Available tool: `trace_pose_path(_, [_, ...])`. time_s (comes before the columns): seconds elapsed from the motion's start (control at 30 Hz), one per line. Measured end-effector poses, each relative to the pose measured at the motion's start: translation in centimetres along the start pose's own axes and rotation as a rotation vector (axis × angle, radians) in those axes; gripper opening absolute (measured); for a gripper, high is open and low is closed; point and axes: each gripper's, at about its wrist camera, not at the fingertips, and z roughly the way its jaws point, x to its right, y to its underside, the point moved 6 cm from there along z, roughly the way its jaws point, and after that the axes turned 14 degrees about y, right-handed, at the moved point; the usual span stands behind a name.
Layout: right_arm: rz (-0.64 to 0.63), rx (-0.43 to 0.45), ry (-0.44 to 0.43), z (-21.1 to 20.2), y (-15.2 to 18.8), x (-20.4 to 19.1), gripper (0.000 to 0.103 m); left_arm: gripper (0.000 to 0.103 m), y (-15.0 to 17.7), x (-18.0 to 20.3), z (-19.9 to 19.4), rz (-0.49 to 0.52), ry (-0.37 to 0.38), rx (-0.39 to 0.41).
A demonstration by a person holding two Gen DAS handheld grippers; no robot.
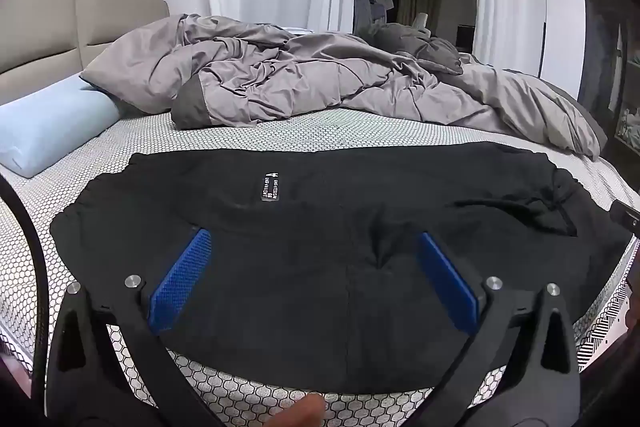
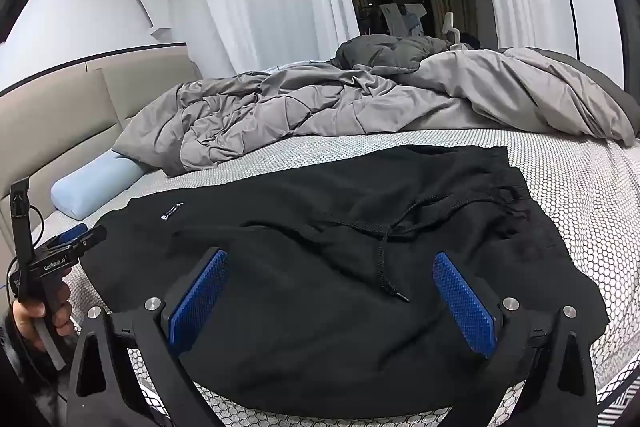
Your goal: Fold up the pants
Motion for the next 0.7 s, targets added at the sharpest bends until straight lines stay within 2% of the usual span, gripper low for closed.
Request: trace_pose_path(0.7, [-0.002,0.002,0.008,0.03,-0.13,-0.29,0.103,0.102,-0.10,0.08,-0.58,0.008,0.000,0.005])
